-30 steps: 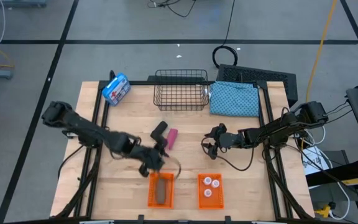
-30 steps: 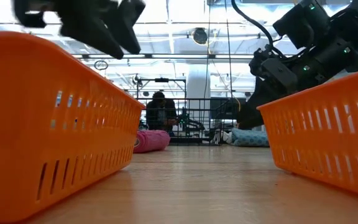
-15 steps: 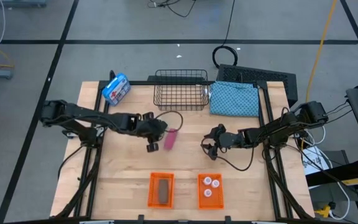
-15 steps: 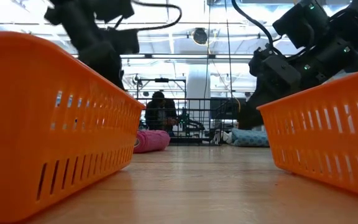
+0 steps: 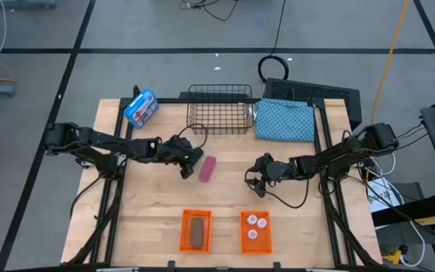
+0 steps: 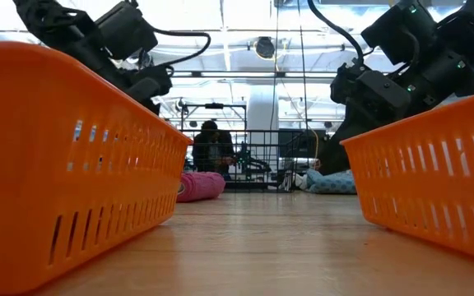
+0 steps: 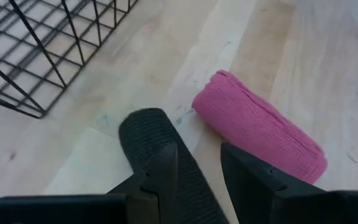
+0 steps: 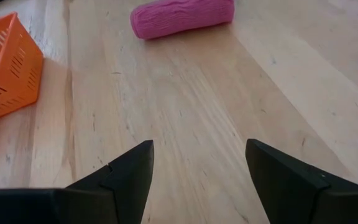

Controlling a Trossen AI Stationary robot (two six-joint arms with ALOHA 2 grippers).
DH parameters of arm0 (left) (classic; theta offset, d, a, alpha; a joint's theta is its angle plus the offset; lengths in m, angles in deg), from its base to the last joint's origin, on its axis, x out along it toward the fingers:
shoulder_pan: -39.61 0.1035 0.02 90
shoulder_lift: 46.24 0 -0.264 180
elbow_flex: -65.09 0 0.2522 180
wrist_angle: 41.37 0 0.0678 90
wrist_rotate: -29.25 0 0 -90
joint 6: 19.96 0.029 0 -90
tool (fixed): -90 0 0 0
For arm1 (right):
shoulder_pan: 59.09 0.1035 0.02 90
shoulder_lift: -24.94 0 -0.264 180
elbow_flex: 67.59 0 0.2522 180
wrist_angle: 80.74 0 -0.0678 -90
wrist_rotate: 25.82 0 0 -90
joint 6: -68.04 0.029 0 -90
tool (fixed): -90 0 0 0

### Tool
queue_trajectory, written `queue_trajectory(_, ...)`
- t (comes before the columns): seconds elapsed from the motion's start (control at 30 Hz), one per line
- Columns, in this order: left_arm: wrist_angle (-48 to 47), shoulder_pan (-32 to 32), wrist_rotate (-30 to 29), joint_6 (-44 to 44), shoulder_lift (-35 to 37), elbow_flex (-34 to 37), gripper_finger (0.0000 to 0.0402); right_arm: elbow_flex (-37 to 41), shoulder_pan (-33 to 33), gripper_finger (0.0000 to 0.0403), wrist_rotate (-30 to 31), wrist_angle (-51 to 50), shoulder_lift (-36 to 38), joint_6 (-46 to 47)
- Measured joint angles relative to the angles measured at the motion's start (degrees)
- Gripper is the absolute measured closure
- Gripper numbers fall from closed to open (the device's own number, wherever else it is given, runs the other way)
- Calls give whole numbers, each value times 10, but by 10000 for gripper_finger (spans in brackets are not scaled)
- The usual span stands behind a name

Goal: Pick & Place Medicine items
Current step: Put the black bandage into the left orange basket

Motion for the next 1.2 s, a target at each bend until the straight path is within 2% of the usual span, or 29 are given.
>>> queue_trajectory(0.33, -4, 1, 39, -34, 0, 0, 269, 0, 0, 158, 1, 2, 0, -9)
queue_trajectory(0.5, -19, -6, 21, -62, 0, 0, 223, 0, 0, 158, 3, 2, 0, -9)
queue_trajectory(0.63, -27, -9, 0, -32, -1, 0, 179, 0, 0, 158, 3, 2, 0, -9)
queue_trajectory(0.87, 4, -10, 23, -79, -1, -2, 143, 0, 0, 158, 4, 5, 0, -8)
queue_trajectory(0.93, -38, -8, 34, -88, -1, -20, 140, 0, 0, 158, 4, 5, 0, -8)
queue_trajectory(1.03, -150, -10, 26, -104, -1, -71, 140, 0, 0, 158, 4, 5, 0, -7)
queue_trajectory(1.13, -241, -19, -15, -122, -1, -118, 140, 0, 0, 158, 4, 8, 0, -8)
queue_trajectory(1.2, -261, -26, -43, -137, -1, -135, 139, 0, 0, 158, 4, 12, 0, -9)
